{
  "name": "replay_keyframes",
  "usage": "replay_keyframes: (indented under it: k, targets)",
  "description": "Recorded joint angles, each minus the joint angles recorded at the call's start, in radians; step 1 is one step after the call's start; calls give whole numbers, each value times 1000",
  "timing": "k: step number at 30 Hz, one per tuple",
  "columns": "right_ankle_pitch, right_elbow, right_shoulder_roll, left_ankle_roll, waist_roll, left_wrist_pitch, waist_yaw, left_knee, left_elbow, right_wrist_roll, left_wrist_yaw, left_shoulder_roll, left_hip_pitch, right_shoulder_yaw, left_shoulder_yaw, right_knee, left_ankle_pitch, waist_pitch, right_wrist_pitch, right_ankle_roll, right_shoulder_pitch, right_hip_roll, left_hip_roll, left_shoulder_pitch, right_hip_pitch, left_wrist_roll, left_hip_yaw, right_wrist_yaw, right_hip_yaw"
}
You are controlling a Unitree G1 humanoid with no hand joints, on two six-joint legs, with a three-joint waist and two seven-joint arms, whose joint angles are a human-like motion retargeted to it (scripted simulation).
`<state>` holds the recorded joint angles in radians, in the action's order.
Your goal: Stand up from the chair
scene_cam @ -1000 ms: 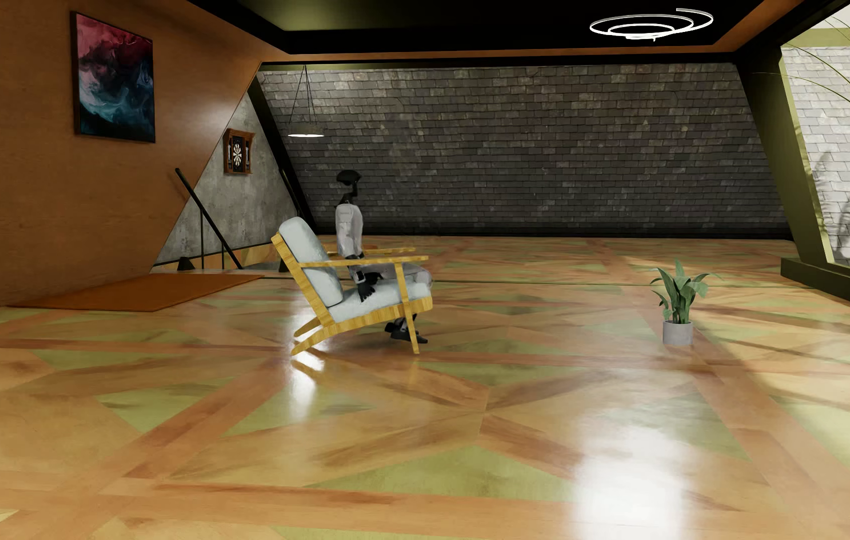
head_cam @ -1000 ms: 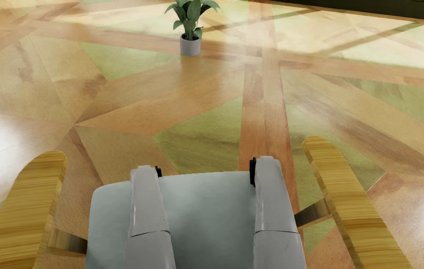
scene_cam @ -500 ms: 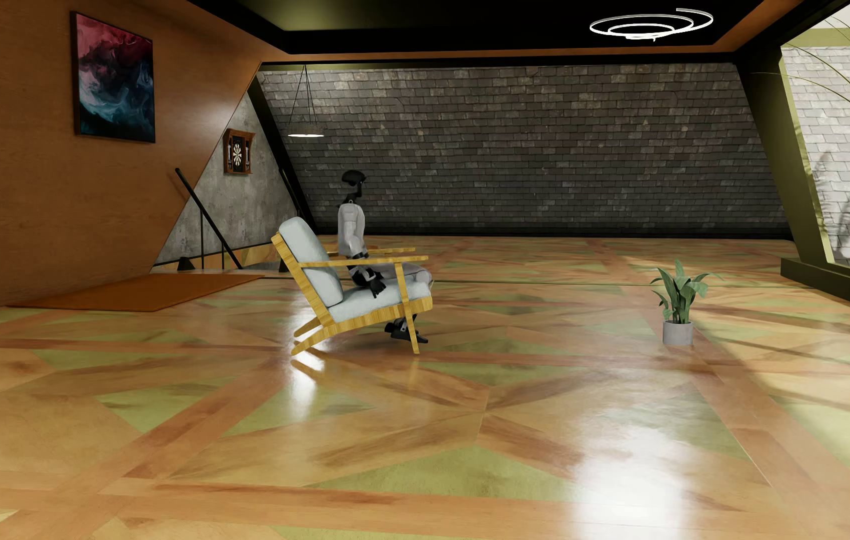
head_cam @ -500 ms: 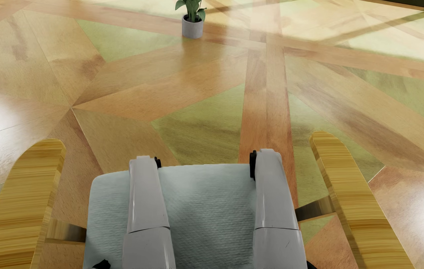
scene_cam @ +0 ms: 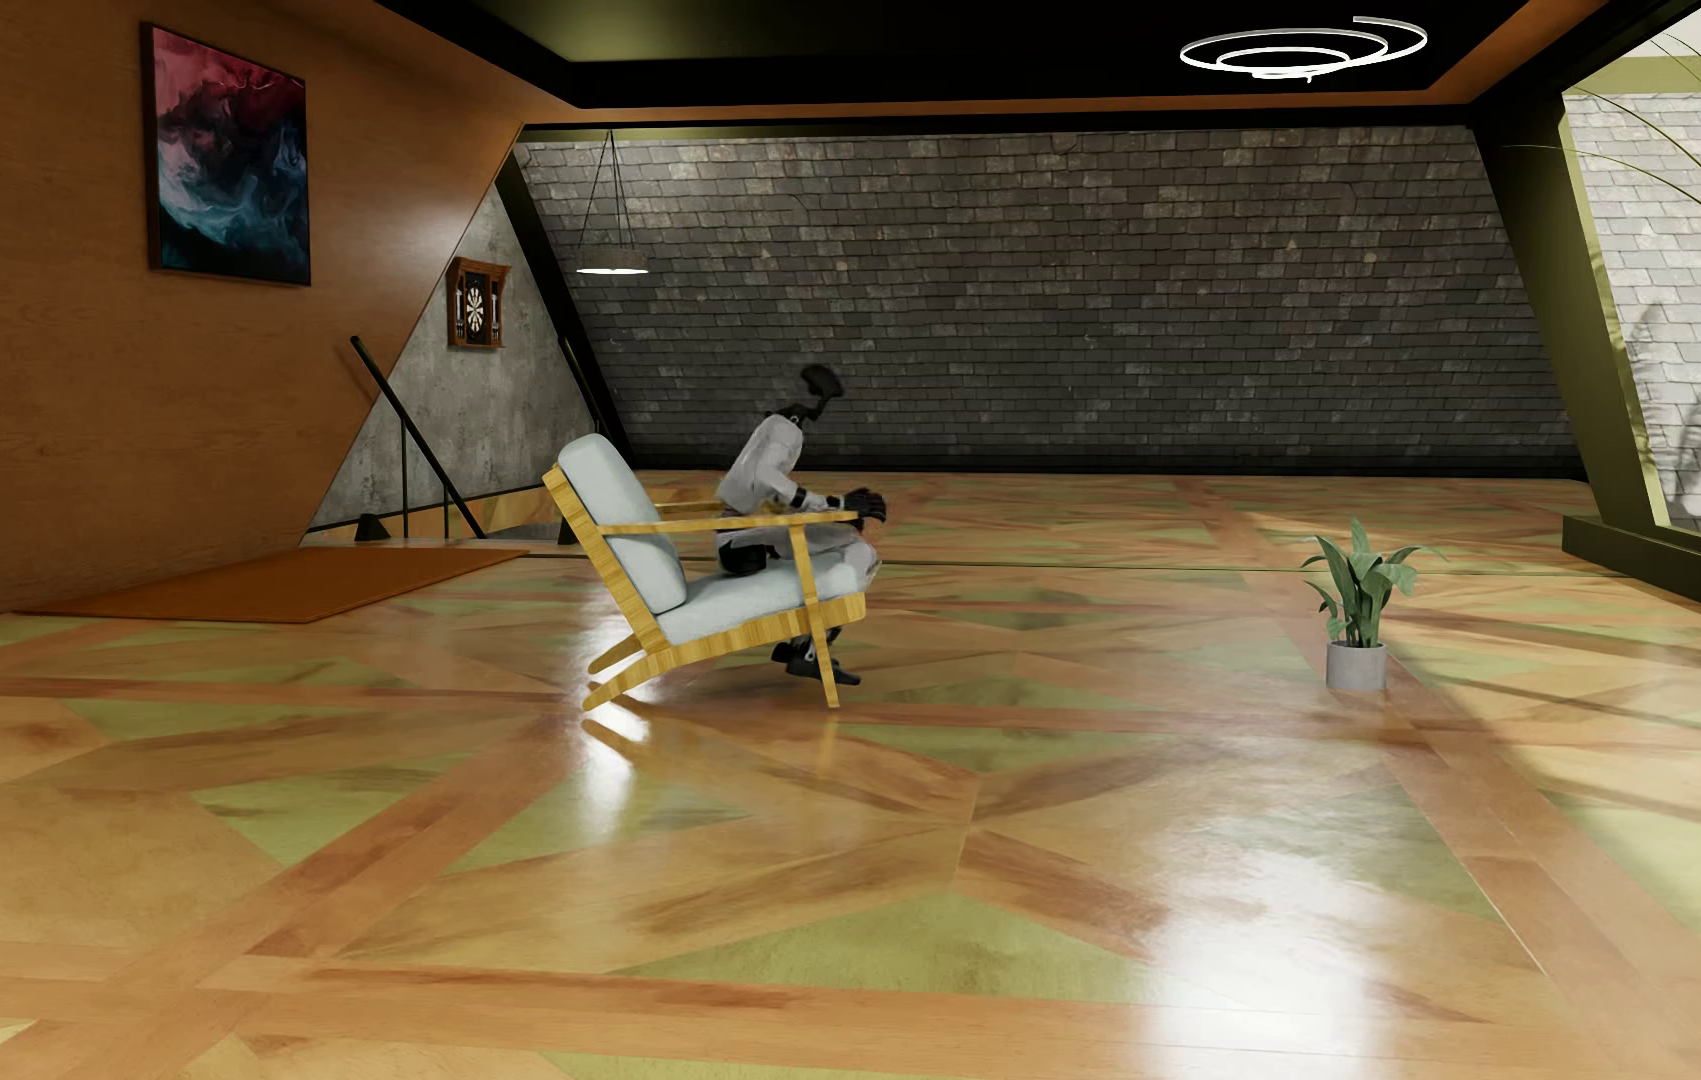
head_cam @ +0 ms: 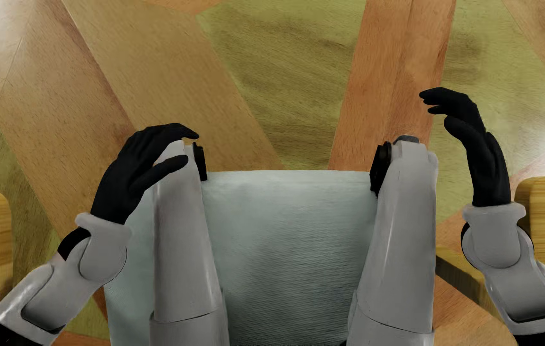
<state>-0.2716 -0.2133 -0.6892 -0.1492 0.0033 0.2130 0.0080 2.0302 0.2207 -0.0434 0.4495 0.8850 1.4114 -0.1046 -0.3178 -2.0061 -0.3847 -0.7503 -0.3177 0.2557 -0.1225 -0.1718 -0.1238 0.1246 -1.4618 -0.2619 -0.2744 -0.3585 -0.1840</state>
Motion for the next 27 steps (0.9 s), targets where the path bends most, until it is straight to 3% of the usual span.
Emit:
replay_keyframes:
  k: [2, 3, 4, 6, 8, 10, 13, 17, 20, 22, 23, 25, 27]
  targets:
    - [-11, -112, -187, -10, 16, 24, 4, -3, 47, 6, -89, 118, 58, -113, -285, 2, -10, -48, 3, 10, -166, -10, 4, 335, -57, -8, 1, 184, -9]
    - [-20, -137, -275, -15, 18, 39, 6, -7, 56, 26, -127, 163, 81, -222, -488, 3, -16, -71, -9, 14, -283, -14, 7, 552, -80, 6, 4, 229, -15]
    - [-28, -143, -344, -22, 17, 63, 6, -9, 59, 56, -167, 191, 104, -354, -702, 6, -23, -88, -34, 13, -414, -10, 5, 778, -104, 17, 5, 205, -15]
    - [-44, -129, -423, -24, 15, 91, 4, -25, 69, 108, -81, 201, 131, -597, -1055, 22, -38, -134, -56, 5, -716, -5, 6, 1155, -133, 57, 8, 163, -10]
    - [-61, -115, -431, -18, 12, 105, 5, -58, 70, 130, -1, 174, 133, -831, -1215, 55, -50, -167, -87, 5, -973, 2, 13, 1329, -136, 76, 12, 91, -4]
    - [-61, -95, -401, 0, 16, 104, 4, -126, 39, 122, 11, 138, 115, -908, -1205, 123, -44, -175, -80, -13, -1049, 22, 28, 1327, -121, 58, 24, 93, 6]
    - [-34, 46, -280, 22, 13, 105, 3, -313, -117, 49, -46, 50, 13, -844, -1055, 316, -15, -151, -61, -55, -956, 59, 30, 1164, -15, 10, 55, 135, 36]
    - [44, 453, -5, 57, 10, 129, -3, -672, -542, -124, -230, -209, -247, -747, -822, 694, 67, -71, -28, -107, -818, 94, 23, 909, 265, -125, 115, 319, 91]
    - [118, 883, 249, 72, 12, 146, -6, -953, -947, -276, -413, -458, -498, -686, -680, 1001, 133, 20, -15, -128, -738, 110, 9, 759, 534, -222, 178, 466, 134]
    - [179, 1118, 396, 75, 3, 125, -9, -1135, -1106, -359, -569, -565, -675, -669, -626, 1200, 182, 101, 26, -131, -675, 118, 3, 668, 718, -263, 222, 545, 168]
    - [210, 1177, 445, 81, -4, 69, -5, -1227, -1162, -374, -612, -599, -769, -658, -577, 1306, 202, 147, 63, -134, -630, 129, 0, 608, 818, -222, 244, 585, 180]
    - [264, 1218, 480, 109, -13, -30, 2, -1406, -1205, -336, -627, -626, -959, -601, -474, 1519, 239, 245, 123, -158, -508, 154, 17, 469, 1025, -115, 283, 624, 200]
    - [304, 1225, 468, 137, -20, -36, 3, -1567, -1158, -247, -645, -595, -1129, -519, -388, 1698, 268, 355, 160, -178, -365, 167, 48, 334, 1209, -41, 318, 611, 214]
